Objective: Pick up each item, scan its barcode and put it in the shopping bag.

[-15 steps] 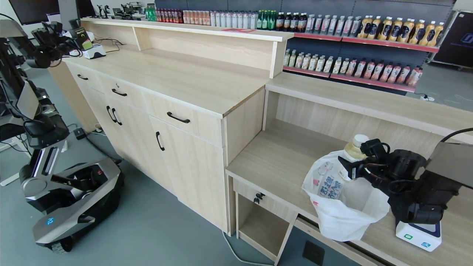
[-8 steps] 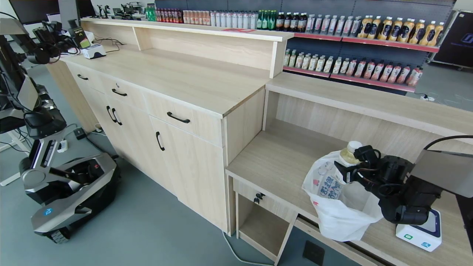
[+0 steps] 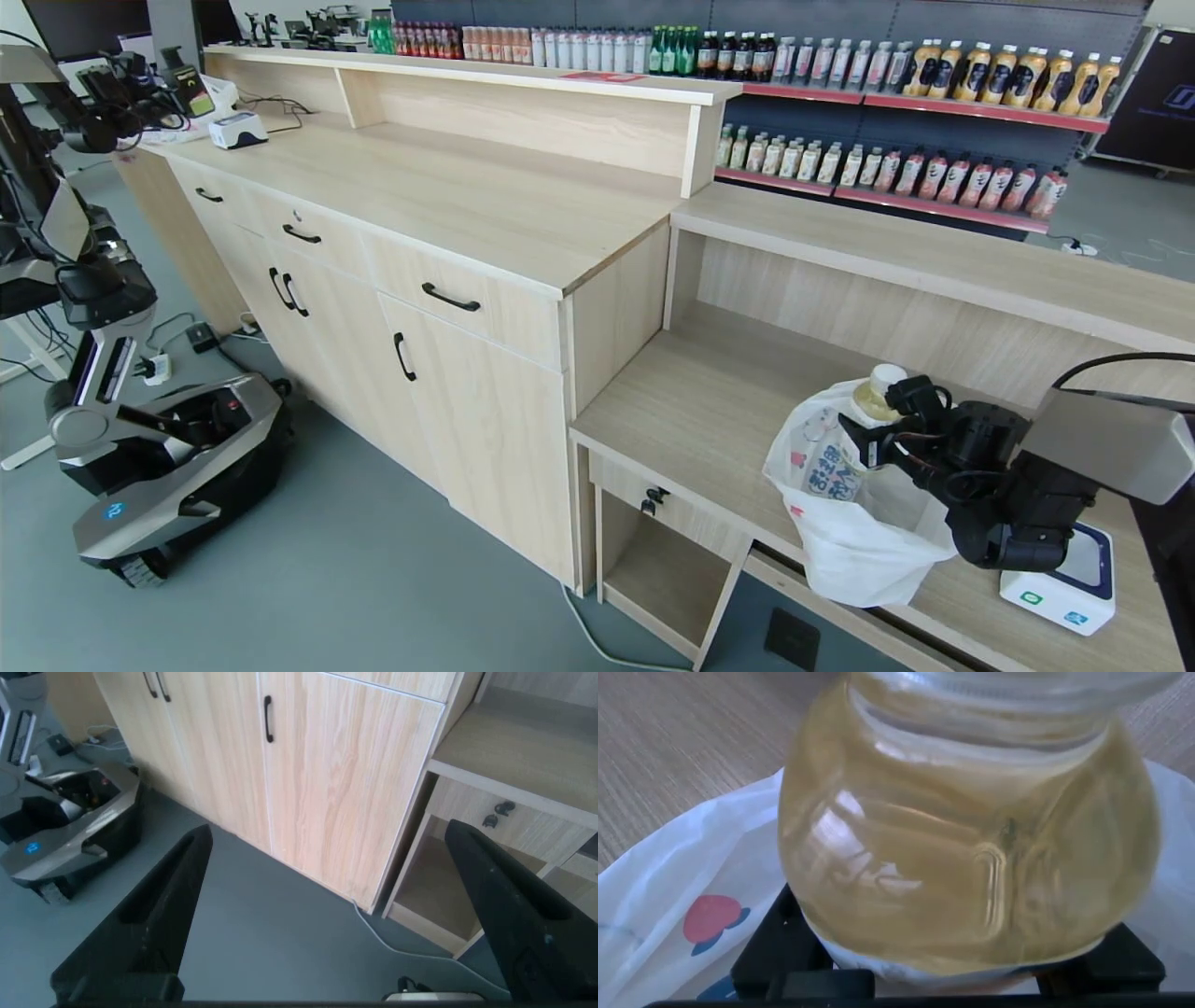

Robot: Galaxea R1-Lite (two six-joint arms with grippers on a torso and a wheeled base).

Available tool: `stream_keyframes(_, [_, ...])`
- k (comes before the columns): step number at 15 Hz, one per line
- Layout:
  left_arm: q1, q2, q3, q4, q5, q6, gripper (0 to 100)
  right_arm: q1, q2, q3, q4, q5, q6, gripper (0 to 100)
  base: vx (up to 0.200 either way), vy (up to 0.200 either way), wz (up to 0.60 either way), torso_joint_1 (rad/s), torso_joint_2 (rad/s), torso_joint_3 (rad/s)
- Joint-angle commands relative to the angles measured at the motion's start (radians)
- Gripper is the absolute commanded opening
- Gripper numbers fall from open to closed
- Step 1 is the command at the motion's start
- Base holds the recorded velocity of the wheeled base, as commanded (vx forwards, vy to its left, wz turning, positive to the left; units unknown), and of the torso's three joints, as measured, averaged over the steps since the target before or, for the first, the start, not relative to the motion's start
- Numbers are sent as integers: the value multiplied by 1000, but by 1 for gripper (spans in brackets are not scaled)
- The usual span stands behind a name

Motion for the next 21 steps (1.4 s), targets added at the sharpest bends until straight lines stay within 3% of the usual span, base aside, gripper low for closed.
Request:
stream_keyframes(1, [0,0,0,0,0,0,100,4,13,2,5,2,-4,0,0,0,0,0,0,0])
stream_keyframes(2, [0,0,0,0,0,0,100,4,13,2,5,2,-6,0,0,0,0,0,0,0])
stream_keyframes(3, [0,0,0,0,-1,0,100,11,12,5,5,0,-7,100,0,0,0,0,0,0])
stream_keyframes(7, [1,0,0,0,0,0,100,9,-42,18,17,0,1,100,0,0,0,0,0,0])
stream_keyframes(9, [0,0,0,0,0,0,100,9,-171,55,91,0,-3,100,0,0,0,0,0,0])
stream_keyframes(11, [0,0,0,0,0,0,100,4,-373,167,172,-6,-9,100,0,0,0,0,0,0])
stream_keyframes(15, [1,0,0,0,0,0,100,-75,-874,537,299,-7,-92,100,0,0,0,0,0,0])
stream_keyframes(18, [0,0,0,0,0,0,100,-200,-1220,549,640,-15,-170,100,0,0,-200,-1,1,-1])
stream_keyframes(21, [1,0,0,0,0,0,100,-336,-1432,548,868,-73,-148,100,0,0,-600,-126,225,118])
